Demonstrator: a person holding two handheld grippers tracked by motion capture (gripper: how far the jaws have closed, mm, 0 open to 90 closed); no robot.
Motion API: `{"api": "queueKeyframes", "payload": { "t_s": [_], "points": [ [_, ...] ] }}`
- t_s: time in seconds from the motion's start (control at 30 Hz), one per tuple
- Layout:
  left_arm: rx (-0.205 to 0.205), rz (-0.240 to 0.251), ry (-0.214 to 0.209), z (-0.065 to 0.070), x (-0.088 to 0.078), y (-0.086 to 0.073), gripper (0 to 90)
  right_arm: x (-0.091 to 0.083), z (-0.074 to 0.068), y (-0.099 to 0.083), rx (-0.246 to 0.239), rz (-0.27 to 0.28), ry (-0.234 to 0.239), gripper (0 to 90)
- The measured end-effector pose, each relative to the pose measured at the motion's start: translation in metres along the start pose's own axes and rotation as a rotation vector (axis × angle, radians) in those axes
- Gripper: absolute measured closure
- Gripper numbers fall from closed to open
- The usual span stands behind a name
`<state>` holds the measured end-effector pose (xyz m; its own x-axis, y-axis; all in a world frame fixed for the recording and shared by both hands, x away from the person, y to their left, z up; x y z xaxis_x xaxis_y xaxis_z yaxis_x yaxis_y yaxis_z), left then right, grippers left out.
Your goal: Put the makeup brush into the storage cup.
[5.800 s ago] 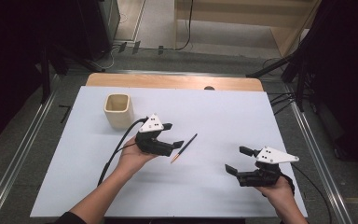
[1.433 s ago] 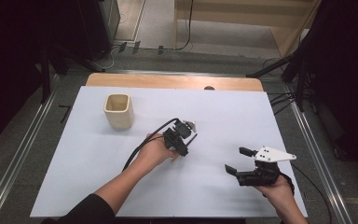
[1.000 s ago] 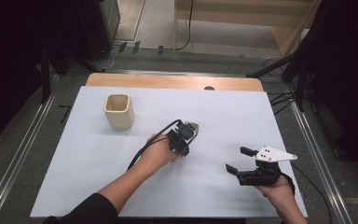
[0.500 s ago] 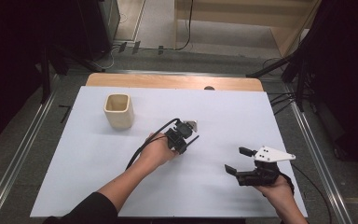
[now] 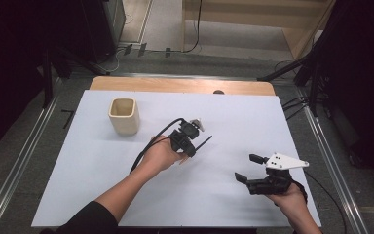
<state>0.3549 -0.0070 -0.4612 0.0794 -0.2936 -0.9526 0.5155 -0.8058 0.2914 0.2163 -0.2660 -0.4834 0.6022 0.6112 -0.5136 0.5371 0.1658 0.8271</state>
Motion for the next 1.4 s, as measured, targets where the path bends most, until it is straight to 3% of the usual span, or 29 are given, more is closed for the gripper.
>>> {"api": "queueKeyframes", "payload": {
  "t_s": [0.3, 0.73, 0.87, 0.93, 1.17, 1.4],
  "points": [
    [-0.016, 0.092, -0.046, -0.012, -0.02, -0.011, 84.0, 0.0, 0.0, 0.0, 0.015, 0.001, 0.014, 14.1],
    [-0.009, 0.148, -0.072, -0.024, -0.037, -0.038, 84.0, 0.0, 0.0, 0.001, 0.009, 0.044, 0.058, 15.8],
    [-0.007, 0.166, -0.085, -0.025, -0.042, -0.046, 84.0, 0.0, -0.001, 0.002, 0.007, 0.036, 0.065, 15.7],
    [-0.011, 0.173, -0.116, -0.026, -0.044, -0.05, 84.0, 0.0, -0.003, 0.003, -0.002, 0.044, 0.068, 15.7],
    [0.0, 0.189, -0.116, -0.02, -0.051, -0.067, 84.0, 0.004, -0.004, 0.007, 0.016, 0.005, 0.065, 13.7],
    [0.028, 0.185, -0.118, -0.015, -0.054, -0.08, 84.0, 0.006, -0.011, 0.017, -0.023, 0.023, 0.063, 13.7]
  ]
}}
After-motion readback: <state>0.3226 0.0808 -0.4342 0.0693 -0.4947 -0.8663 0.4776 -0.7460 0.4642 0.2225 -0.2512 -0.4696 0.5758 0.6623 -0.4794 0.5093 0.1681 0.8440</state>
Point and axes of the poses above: each handheld gripper's, and its own axes: x roughly forward along the jaws, y roughly out of its top, z roughly to its right, the point moved 1 cm from there along x, roughly forward along the jaws, and after that the axes turned 7 degrees about x, right-handed, at the moved point
